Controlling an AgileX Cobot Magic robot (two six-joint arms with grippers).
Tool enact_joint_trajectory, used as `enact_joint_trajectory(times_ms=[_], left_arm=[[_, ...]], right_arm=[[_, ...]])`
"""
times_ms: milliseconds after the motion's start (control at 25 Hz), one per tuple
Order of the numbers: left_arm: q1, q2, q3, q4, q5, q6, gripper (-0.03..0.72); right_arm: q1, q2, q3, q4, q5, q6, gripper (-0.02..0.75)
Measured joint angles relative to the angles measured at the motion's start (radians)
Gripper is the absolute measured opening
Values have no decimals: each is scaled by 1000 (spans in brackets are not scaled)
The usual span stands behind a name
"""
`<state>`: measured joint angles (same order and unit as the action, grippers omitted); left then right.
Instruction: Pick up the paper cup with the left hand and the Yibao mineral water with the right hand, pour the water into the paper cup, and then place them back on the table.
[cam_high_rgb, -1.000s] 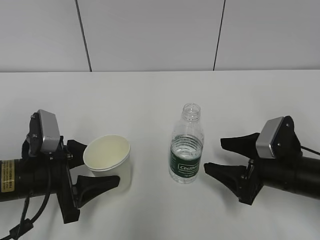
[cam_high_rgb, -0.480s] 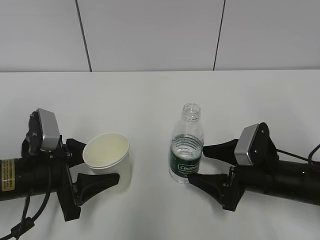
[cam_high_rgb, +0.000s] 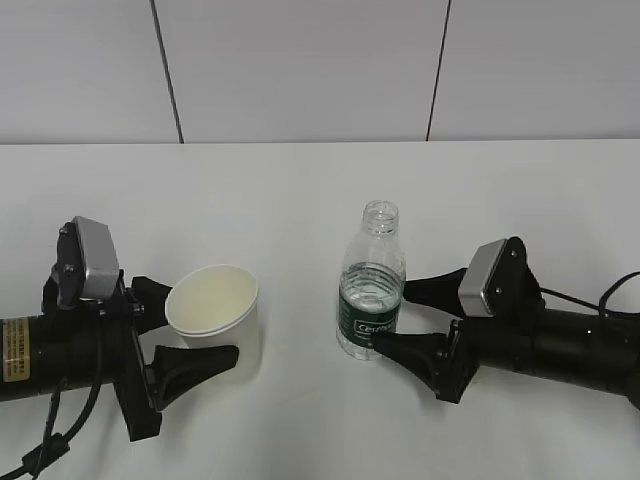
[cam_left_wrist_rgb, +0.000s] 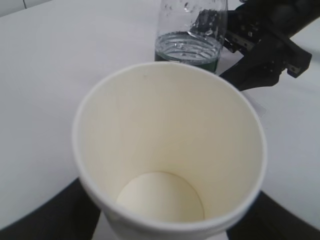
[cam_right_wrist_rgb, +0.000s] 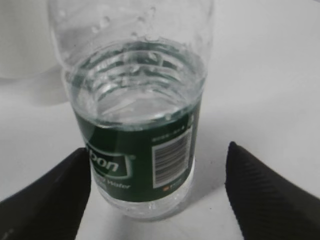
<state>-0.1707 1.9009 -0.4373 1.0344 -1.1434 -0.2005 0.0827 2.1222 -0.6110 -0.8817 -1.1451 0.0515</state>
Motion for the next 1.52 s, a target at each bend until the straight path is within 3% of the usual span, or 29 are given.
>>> enact_joint_trajectory(times_ms=[440, 1080, 1520], left_arm=[[0, 0, 0, -15, 0, 0, 484], [0, 0, 0, -21, 0, 0, 484], [0, 0, 0, -21, 0, 0, 484]], right_arm=[[22, 3, -30, -39, 0, 0, 613], [92, 54, -60, 124, 0, 4, 612], [92, 54, -63, 109, 0, 4, 594]])
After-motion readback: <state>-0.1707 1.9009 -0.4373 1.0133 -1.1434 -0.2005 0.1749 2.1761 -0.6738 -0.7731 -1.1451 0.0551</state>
